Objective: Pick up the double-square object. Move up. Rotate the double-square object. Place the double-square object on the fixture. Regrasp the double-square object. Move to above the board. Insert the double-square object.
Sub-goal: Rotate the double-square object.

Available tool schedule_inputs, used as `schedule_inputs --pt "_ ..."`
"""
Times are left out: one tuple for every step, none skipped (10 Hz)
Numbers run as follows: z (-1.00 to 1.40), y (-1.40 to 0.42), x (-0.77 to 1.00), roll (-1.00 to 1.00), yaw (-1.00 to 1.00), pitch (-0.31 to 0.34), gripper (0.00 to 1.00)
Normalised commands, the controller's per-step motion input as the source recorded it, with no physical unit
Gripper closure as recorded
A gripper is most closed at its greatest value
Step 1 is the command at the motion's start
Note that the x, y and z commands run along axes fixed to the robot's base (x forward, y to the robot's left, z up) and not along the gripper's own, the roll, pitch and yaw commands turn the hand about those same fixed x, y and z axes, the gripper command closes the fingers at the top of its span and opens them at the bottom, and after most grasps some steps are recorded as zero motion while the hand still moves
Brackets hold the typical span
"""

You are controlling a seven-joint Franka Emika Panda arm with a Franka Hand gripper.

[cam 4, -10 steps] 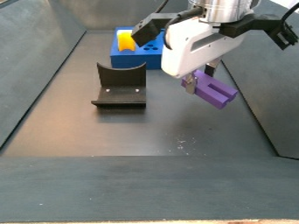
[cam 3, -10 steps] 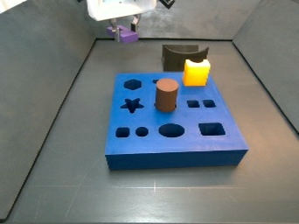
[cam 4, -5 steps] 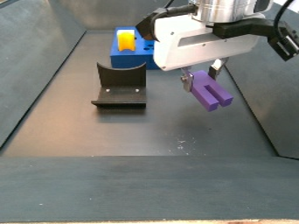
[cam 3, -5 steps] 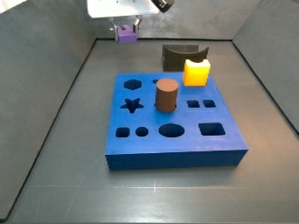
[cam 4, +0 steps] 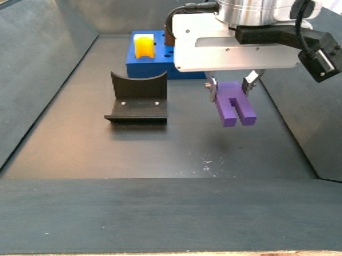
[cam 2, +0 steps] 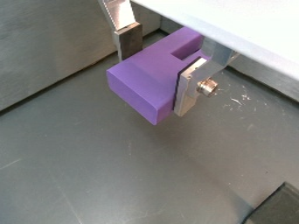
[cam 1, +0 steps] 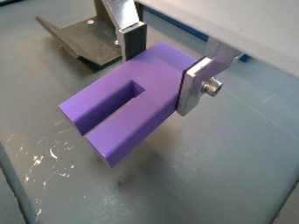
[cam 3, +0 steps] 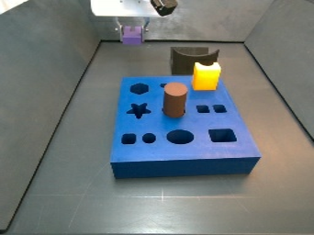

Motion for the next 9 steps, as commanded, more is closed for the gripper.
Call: schedule_inputs --pt "-1.0 0.0 0.0 0.0 0.0 0.0 1.0" --pt "-1.0 0.0 0.02 0.0 0.05 -0.016 1.0" --pt "-0.93 0.0 0.04 -0.01 0.05 -0.033 1.0" --pt "-0.86 0.0 0.04 -0.02 0.05 -0.034 1.0" --pt "-0.71 0.0 0.04 -0.04 0.04 -0.036 1.0" --pt "-0.55 0.0 0.05 -0.06 0.03 -0.041 1.0" --pt "-0.44 0.0 0.04 -0.07 0.03 -0.043 1.0" --pt "-0.37 0.0 0.04 -0.08 0.03 -0.049 1.0" --pt "-0.21 0.0 0.04 -0.1 0.03 -0.059 1.0"
